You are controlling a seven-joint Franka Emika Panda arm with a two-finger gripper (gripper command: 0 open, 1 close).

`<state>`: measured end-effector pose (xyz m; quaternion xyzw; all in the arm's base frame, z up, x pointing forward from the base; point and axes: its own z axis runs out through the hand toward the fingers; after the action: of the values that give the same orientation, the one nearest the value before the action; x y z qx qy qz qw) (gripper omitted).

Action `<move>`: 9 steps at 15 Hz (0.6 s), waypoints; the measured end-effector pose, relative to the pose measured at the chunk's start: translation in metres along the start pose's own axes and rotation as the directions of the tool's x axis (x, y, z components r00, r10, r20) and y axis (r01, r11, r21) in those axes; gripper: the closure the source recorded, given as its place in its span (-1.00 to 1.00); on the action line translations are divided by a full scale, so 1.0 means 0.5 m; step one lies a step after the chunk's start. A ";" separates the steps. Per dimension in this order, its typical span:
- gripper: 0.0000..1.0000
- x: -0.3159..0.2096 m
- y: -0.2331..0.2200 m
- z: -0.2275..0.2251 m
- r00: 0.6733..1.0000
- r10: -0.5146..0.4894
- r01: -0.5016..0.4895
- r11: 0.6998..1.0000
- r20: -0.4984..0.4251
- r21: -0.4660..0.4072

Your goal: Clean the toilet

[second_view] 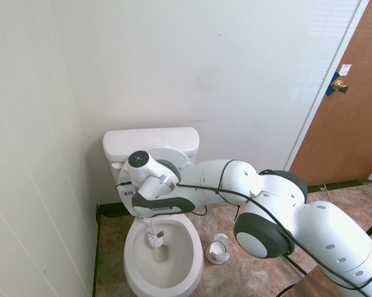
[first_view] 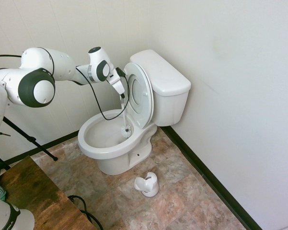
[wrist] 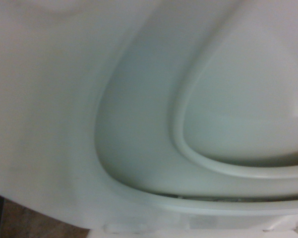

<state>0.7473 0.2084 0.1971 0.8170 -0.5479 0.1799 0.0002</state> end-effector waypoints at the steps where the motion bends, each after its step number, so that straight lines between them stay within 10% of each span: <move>1: 1.00 0.005 0.004 0.006 1.000 0.006 -0.006 1.000 -0.004 0.001; 9: 1.00 0.071 0.087 0.040 0.996 0.087 -0.088 0.996 -0.036 -0.002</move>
<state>0.7259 0.1555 0.1802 0.7888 -0.5834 0.1934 0.0038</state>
